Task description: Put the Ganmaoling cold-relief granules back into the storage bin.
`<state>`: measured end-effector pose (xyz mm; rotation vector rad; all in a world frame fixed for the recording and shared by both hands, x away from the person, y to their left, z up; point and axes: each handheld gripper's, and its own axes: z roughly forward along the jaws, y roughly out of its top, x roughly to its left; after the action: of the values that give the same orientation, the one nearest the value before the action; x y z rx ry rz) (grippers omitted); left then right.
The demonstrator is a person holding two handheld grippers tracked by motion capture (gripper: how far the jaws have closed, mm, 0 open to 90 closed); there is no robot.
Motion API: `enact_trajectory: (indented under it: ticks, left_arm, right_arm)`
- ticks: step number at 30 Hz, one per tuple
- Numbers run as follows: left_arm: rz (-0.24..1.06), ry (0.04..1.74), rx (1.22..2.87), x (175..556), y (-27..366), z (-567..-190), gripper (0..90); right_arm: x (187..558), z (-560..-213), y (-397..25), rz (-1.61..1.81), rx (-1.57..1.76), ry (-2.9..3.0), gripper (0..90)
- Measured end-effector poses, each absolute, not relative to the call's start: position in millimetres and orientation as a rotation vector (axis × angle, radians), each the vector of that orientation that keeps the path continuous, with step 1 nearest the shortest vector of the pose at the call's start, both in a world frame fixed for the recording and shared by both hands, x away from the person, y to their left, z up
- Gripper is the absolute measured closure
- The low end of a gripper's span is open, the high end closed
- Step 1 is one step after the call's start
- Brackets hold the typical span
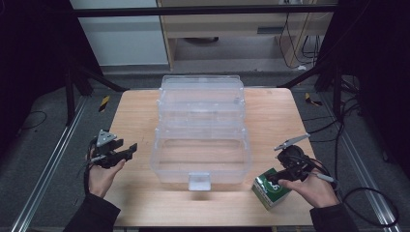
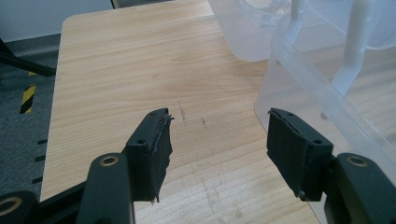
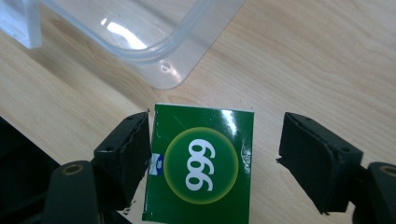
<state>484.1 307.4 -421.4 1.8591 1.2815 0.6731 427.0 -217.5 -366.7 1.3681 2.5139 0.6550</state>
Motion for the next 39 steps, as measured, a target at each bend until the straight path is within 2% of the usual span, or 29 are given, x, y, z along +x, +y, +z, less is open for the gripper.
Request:
enact_trajectory:
  ticks: [9, 24, 39]
  left_arm:
    - [0.668, 1.280, 1.876, 485.5, 306.0, -423.7, 38.4]
    - [0.663, 1.284, 1.891, 486.7, 305.6, -426.5, 37.7]
    - [0.655, 1.281, 1.911, 487.4, 303.8, -429.4, 36.9]
  right_arm:
    - [430.2, -378.3, -210.9, 0.564, 1.395, 2.593, 17.3]
    - [435.5, -396.0, -206.0, 0.442, 1.429, 2.653, 10.6]
    - [441.2, -413.2, -204.2, 0.384, 1.453, 2.687, 9.4]
